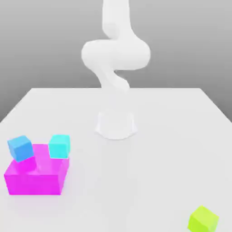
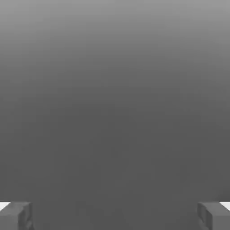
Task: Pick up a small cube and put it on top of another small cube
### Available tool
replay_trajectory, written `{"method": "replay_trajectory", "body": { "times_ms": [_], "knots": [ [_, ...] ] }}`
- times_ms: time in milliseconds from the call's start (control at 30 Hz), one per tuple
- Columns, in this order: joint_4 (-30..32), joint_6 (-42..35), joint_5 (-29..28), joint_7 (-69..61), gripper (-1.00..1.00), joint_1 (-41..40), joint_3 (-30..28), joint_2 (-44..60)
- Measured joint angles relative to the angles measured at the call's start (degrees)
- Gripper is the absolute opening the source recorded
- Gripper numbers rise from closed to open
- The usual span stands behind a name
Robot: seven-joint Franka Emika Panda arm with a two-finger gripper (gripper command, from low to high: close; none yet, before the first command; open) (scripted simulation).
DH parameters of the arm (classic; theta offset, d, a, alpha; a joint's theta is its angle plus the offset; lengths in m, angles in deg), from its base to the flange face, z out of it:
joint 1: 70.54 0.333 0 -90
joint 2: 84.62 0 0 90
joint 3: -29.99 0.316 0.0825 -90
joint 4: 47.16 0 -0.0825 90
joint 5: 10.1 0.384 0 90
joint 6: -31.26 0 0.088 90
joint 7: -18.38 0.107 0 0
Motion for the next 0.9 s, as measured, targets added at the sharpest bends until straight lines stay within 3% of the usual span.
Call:
{"method": "replay_trajectory", "body": {
  "times_ms": [900],
  "knots": [
    [-0.86,16.39,-6.95,-8.49,0.0,10.98,9.27,56.5]
  ]
}}
